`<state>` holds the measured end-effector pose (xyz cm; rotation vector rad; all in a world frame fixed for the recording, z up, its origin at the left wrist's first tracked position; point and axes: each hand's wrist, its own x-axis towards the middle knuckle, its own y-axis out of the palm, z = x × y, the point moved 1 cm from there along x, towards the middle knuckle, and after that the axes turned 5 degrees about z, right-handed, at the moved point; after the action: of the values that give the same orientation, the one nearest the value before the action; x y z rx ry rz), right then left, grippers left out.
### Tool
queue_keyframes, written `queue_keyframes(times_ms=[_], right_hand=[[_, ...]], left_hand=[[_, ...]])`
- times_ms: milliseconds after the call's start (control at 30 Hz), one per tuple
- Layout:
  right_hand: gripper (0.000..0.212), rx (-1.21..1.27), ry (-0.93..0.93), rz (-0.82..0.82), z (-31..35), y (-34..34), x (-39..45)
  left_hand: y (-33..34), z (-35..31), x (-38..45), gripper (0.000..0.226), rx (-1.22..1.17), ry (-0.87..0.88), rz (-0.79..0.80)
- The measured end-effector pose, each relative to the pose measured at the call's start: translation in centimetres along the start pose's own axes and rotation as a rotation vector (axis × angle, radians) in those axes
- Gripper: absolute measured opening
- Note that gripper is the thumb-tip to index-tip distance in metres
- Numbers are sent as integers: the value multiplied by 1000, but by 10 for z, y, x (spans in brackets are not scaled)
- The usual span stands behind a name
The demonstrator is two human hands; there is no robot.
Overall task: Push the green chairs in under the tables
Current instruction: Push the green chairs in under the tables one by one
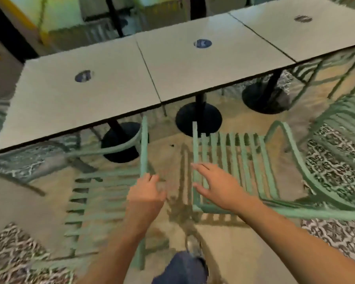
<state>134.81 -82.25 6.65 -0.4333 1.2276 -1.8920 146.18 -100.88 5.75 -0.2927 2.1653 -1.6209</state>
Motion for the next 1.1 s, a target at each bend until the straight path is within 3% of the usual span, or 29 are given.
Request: queue_keyframes(times_ms=[200, 300, 467, 567, 633, 700, 800, 867, 967, 1100], right_hand=[[59, -36, -202, 157, 20, 24, 91], [59, -6, -248, 253, 41, 35, 134], [71, 602, 125, 325, 67, 42, 190], [67, 858, 210, 302, 71, 53, 219], [78, 632, 127, 204, 67, 59, 240], [83, 199, -129, 175, 62, 59, 260], [87, -355, -678, 462, 56, 54, 278], [89, -556, -861, 647, 48, 53, 282], [94, -594, -911, 612, 51, 55, 278], [75, -629, -879, 618, 59, 55, 266]], left_hand=[[-2, 46, 12, 39, -133, -253, -17], [-6, 69, 4, 42, -284, -484, -45], [5, 80, -17, 38, -809, -816, -62], [22, 66, -17, 44, -834, -818, 13], [34, 53, -14, 57, -783, -801, 104], [47, 45, -13, 63, -741, -823, 169], [63, 37, -13, 60, -679, -894, 195], [70, 36, -13, 53, -655, -982, 200], [76, 38, -14, 37, -607, -1021, 229], [79, 40, -18, 36, -584, -1007, 261]])
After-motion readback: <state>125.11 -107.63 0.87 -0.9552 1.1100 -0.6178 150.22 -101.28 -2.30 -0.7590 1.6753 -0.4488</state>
